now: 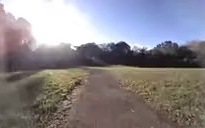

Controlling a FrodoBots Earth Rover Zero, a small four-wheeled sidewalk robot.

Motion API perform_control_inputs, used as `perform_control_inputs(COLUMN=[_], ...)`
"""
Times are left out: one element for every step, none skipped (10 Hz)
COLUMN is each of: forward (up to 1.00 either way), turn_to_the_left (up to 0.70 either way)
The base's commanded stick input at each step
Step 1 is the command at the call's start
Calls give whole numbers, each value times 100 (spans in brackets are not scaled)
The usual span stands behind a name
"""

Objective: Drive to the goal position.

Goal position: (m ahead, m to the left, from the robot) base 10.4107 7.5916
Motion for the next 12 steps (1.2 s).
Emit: perform_control_inputs(forward=[50, 50, 50, 50, 50, 50, 50, 50, 50, 50, 50, 50], turn_to_the_left=[0, 0, 0, 0, 0, 0, 0, 0, 0, 0, 0, 0])
